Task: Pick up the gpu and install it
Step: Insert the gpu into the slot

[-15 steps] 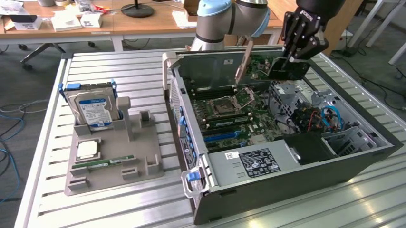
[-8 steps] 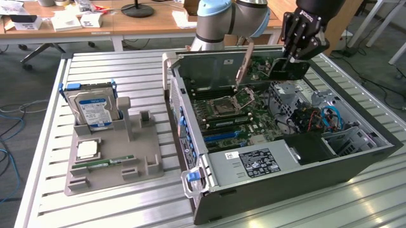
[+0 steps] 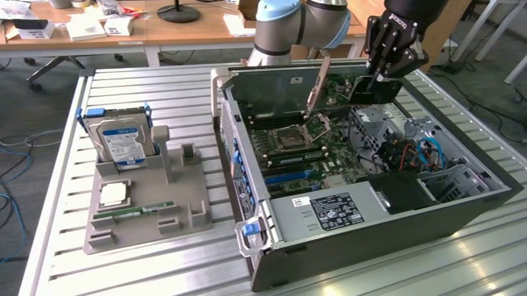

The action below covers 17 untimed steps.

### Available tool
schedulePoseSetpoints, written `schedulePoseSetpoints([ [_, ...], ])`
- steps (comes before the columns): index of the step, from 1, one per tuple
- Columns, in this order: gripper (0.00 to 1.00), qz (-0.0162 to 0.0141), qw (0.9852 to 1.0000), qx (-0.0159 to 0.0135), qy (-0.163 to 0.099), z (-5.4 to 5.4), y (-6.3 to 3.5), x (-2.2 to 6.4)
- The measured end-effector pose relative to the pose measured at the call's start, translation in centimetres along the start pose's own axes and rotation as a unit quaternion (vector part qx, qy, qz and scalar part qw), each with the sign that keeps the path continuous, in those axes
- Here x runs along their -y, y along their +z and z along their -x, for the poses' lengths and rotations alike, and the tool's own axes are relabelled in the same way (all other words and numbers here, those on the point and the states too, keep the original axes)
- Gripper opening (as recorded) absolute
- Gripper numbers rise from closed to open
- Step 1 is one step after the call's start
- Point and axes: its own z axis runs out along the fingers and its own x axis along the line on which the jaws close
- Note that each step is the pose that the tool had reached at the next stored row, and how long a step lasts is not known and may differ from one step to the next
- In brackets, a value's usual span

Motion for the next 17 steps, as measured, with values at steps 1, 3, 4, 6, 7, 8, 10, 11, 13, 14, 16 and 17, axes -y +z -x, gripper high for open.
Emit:
schedulePoseSetpoints([
  [1, 0.26, 0.0000, 1.0000, 0.0000, 0.000, 0.00, 0.00, 0.00],
  [3, 0.26, 0.0000, 1.0000, 0.0000, 0.000, 0.00, 0.00, 0.00],
  [4, 0.26, 0.0000, 1.0000, 0.0000, 0.000, 0.00, 0.00, 0.00],
  [6, 0.26, 0.0000, 1.0000, 0.0000, 0.000, 0.00, 0.00, 0.00],
  [7, 0.26, 0.0000, 1.0000, 0.0000, 0.000, 0.00, 0.00, 0.00],
  [8, 0.26, -0.0002, 1.0000, 0.0000, 0.000, 0.00, 0.00, 0.00],
  [10, 0.26, -0.0013, 1.0000, 0.0001, -0.001, 0.00, 0.00, -0.02],
  [11, 0.26, -0.0023, 1.0000, 0.0002, -0.002, -0.01, 0.01, -0.03],
  [13, 0.26, -0.0057, 1.0000, 0.0003, -0.004, -0.01, 0.02, -0.10],
  [14, 0.26, -0.0079, 1.0000, 0.0004, -0.005, -0.02, 0.03, -0.16],
  [16, 0.26, -0.0123, 0.9999, 0.0008, -0.006, -0.03, 0.05, -0.29],
  [17, 0.26, -0.0127, 0.9999, 0.0008, -0.006, -0.03, 0.06, -0.31],
])
